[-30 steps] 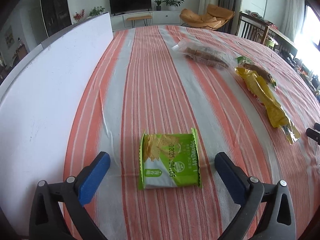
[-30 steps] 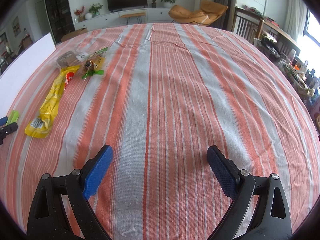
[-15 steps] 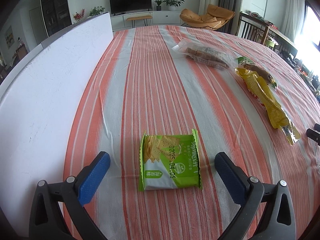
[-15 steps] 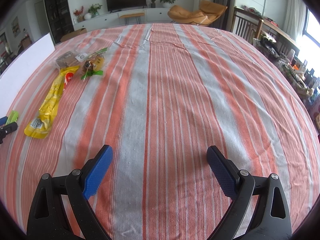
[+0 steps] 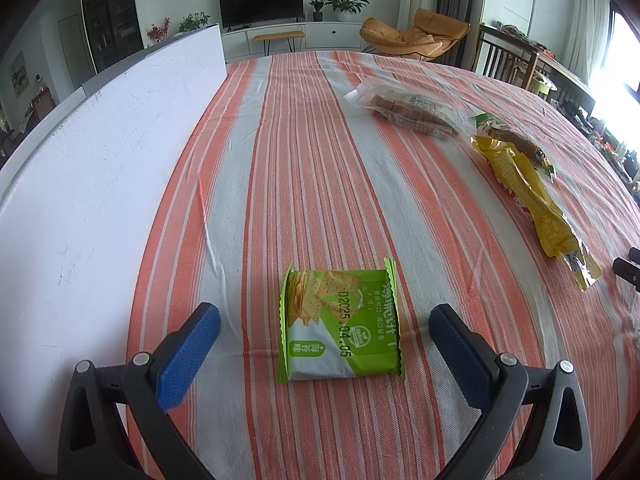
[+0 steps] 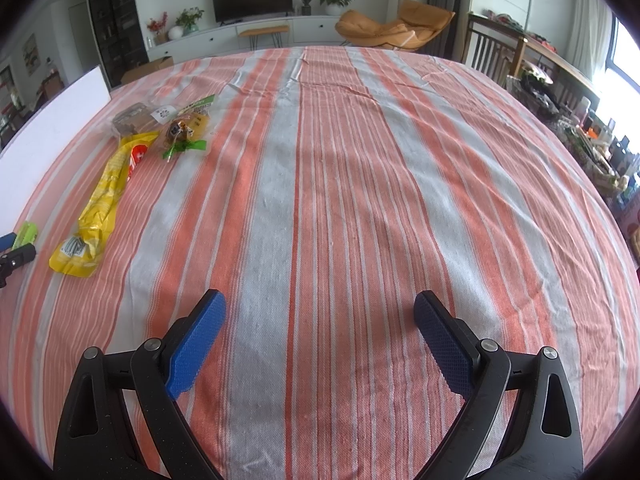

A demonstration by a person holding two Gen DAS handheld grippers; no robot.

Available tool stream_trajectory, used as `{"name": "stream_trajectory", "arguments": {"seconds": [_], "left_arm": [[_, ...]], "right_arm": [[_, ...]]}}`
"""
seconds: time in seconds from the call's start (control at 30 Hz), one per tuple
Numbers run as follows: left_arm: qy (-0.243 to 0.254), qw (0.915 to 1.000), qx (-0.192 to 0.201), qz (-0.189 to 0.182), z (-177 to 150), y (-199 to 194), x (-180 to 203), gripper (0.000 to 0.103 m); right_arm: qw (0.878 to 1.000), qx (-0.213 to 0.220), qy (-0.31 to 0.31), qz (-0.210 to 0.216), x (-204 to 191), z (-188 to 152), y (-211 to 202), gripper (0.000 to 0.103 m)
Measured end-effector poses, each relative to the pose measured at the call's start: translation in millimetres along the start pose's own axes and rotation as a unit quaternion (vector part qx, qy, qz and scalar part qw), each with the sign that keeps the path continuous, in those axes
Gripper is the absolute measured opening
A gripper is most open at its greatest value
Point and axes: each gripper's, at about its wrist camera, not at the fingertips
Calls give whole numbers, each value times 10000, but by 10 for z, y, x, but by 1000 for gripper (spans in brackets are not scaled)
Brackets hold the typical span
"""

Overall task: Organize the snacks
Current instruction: 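Reach the right tool to the long yellow packet and place fingers around it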

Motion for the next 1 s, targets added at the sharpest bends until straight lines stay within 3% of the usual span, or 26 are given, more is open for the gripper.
{"name": "stream_trajectory", "arguments": {"seconds": [0.1, 0.17, 0.2, 0.3, 0.4, 0.53, 0.63, 0.67, 0.7, 0.9, 1.0], "left_arm": [[-2, 10000, 0, -2, 0, 1, 0, 103], [-1, 10000, -1, 1, 2, 3, 1, 103], [0, 10000, -1, 2, 0, 4, 3, 103], [-1, 10000, -1, 0, 0, 4, 3, 103], [-3, 10000, -1, 0, 1, 6, 3, 103], [-6, 10000, -1, 3, 4, 8, 1, 103], [-5, 10000, -1, -1, 5, 10, 0, 103], [-5, 10000, 0, -1, 5, 9, 2, 103], [-4, 10000, -1, -1, 4, 10, 3, 103], [-8, 10000, 0, 8, -13, -23, -17, 103], [-8, 10000, 0, 8, -12, -21, -14, 103]], "right_arm": [[9999, -96, -23, 56, -18, 19, 28, 100], [9989, -459, 35, 58, -43, 103, 77, 100], [9970, -676, 276, 269, -88, 191, 102, 99], [9863, -662, 835, 1256, -333, 390, 97, 98], [9845, -709, 311, 1577, -897, 609, 215, 98], [9860, -872, -505, 1330, -1514, 743, 554, 98], [9868, -924, -665, 1151, -1658, 718, 678, 92], [9880, -837, -738, 1064, -1660, 700, 645, 82], [9894, -732, -862, 912, -1657, 674, 595, 53], [9868, -770, -923, 1083, -1265, 302, 149, 51], [9899, -660, -807, 959, -947, 84, -83, 51]]}}
Point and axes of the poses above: each gripper's, at about its wrist camera, not at the fingertips, and y roughly the way its jaws point, x to its right, z to its top, and after that the axes turned 9 degrees about x, right-handed
